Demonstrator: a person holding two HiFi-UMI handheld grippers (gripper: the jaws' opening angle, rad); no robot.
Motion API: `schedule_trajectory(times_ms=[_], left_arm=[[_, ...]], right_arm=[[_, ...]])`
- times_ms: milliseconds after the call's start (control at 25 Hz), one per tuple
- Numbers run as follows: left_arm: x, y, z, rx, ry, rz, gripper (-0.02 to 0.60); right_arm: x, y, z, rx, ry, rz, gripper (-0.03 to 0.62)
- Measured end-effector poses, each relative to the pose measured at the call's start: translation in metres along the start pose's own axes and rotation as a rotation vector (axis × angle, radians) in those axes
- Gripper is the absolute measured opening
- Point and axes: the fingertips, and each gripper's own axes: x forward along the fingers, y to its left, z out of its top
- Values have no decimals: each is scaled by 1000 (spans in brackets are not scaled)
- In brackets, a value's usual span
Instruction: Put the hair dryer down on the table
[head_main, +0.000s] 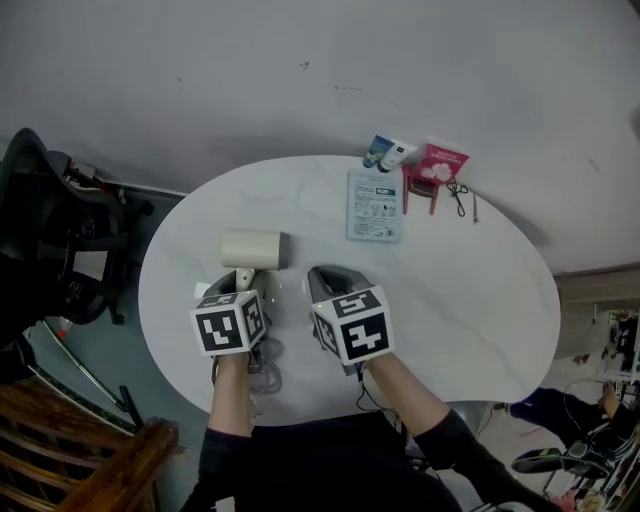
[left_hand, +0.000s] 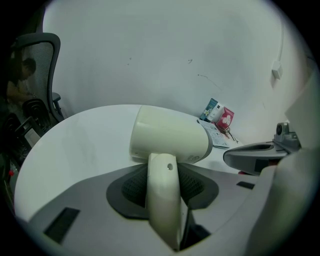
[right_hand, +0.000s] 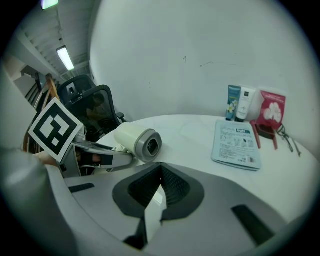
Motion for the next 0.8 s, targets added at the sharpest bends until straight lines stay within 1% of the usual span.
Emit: schedule_trajectory(times_ms=[120,360,600,800], left_arm=[[1,0,0,5,3,9,164],[3,-1,-1,40,9,45,164],[3,-2,-1,51,8,61,164],[4,-3,-2,96,11,90,166]], right_arm=[[2,0,0,-1,5,4,2],[4,0,0,-3,7,8,2],[4,-2,-1,-4,11,10,2],[6,-2,-2,-5,20,13,2]])
